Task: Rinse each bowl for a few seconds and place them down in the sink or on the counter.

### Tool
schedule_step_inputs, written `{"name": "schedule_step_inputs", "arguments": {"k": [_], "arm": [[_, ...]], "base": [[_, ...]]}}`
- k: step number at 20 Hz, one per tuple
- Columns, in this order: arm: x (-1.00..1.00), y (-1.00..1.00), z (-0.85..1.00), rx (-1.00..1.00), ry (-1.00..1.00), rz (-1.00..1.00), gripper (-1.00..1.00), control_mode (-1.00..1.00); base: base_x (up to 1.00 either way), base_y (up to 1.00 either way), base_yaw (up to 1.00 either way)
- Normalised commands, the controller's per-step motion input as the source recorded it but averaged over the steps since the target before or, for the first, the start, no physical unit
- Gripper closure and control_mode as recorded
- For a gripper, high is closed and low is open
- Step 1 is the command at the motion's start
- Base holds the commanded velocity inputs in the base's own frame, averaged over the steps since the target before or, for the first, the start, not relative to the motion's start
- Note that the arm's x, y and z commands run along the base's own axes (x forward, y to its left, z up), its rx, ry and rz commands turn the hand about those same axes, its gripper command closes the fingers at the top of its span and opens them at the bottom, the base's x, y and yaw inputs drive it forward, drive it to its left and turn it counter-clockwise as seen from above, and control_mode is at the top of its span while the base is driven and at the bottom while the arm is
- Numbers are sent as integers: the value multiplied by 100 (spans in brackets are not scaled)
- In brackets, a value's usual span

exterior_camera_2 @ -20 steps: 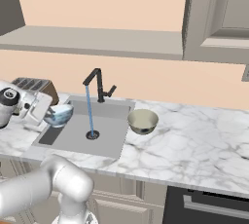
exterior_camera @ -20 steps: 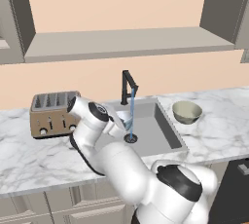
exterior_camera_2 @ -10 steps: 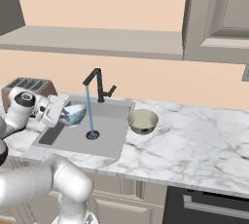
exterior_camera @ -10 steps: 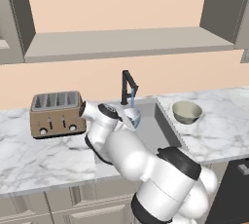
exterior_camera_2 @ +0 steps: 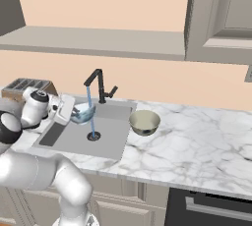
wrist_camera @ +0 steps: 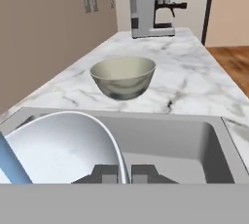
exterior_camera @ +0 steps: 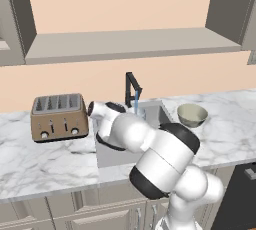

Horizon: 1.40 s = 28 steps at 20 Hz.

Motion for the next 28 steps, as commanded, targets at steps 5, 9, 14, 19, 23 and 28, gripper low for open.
{"name": "schedule_step_inputs", "arguments": {"k": [5,9,14,19,23,28], "arm": [[35,0,-19,0,0,-1,100,-100],[-13,18,-23,0,-4,0,100,-100],[-4,6,-18,0,-3,-1,100,-100],[-13,-29,-7,0,-2,-1,100,-100],[-32,-3,-10,1,-3,0,100,-100],[-31,-6,-11,8,0,0,100,-100]], "base": [[0,0,0],[0,0,0],[0,0,0],[0,0,0],[0,0,0],[0,0,0]]}}
